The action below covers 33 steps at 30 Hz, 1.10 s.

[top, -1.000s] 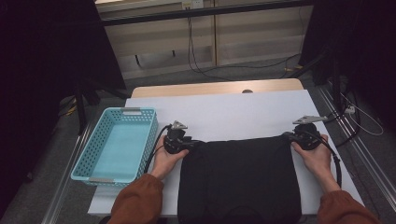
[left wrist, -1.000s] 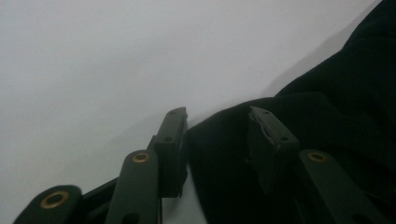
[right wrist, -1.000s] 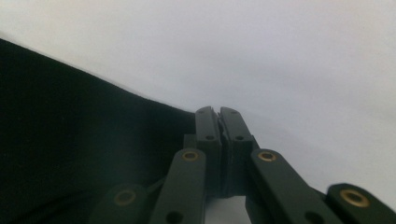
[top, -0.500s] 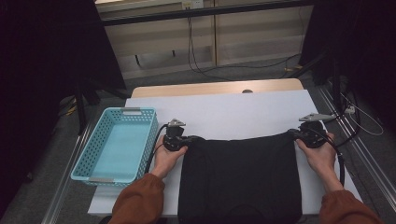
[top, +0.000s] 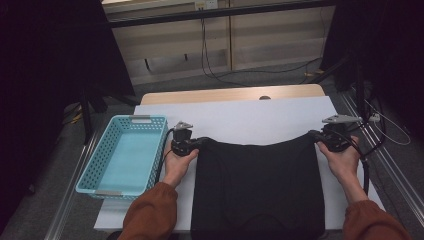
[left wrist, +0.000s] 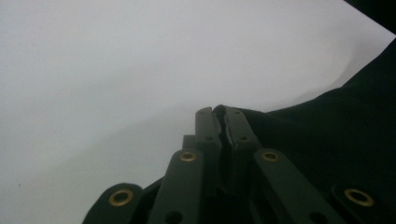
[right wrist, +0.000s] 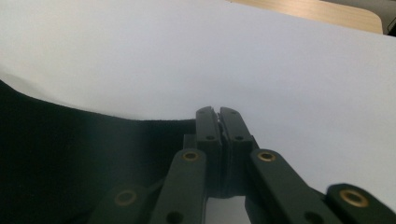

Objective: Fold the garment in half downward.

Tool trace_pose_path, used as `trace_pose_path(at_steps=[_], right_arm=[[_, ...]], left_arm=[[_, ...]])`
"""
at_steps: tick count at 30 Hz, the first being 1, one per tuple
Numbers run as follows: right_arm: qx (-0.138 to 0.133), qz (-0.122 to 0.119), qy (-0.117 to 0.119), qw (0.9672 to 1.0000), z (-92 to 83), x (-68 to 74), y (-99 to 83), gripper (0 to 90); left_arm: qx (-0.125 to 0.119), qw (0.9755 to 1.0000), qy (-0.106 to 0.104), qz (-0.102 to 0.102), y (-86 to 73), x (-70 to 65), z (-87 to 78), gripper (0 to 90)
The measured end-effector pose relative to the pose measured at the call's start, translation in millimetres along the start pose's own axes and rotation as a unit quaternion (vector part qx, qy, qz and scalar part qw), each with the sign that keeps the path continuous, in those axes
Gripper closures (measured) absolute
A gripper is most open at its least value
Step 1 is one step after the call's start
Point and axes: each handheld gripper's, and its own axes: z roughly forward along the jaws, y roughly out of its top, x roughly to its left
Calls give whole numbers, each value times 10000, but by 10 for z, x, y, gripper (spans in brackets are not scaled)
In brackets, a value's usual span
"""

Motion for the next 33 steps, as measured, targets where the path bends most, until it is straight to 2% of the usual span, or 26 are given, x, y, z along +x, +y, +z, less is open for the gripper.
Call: trace_pose_path(at_steps=[2, 4, 8, 11, 13, 17, 21, 23, 26, 28, 31, 33], right_arm=[[-37, 39, 51, 10000, 1, -21, 27, 877], [-145, 186, 129, 9996, -1, -46, 57, 877], [-159, 166, 104, 9997, 30, -40, 118, 877], [-230, 188, 110, 9995, 69, -48, 166, 877], [-260, 169, 120, 9994, 92, -48, 200, 877], [-303, 178, 120, 9993, 122, -51, 255, 877], [-422, 204, 120, 9988, 118, -74, 326, 877], [-457, 160, 133, 9987, 119, -84, 360, 876], [-483, 145, 147, 9986, 131, -104, 409, 876], [-495, 168, 148, 9985, 150, -125, 435, 876], [-493, 188, 157, 9985, 195, -143, 475, 876], [-511, 206, 168, 9983, 220, -142, 492, 877]], left_arm=[[0, 10000, 76, -37, 26, 13, 23, 858], [-58, 9998, 125, -110, 48, 25, 51, 859], [-84, 9998, 139, -144, 114, 39, 79, 860], [-125, 9997, 215, -90, 173, 41, 89, 859], [-201, 9995, 176, -143, 207, 55, 84, 860], [-267, 9993, 235, -147, 265, 72, 82, 859], [-369, 9990, 261, -42, 320, 90, 81, 859], [-444, 9986, 255, -103, 342, 102, 84, 859], [-469, 9984, 270, -165, 378, 133, 109, 859], [-414, 9987, 291, -92, 409, 152, 135, 859], [-354, 9990, 241, -116, 450, 183, 161, 859], [-302, 9991, 286, -36, 470, 192, 187, 859]])
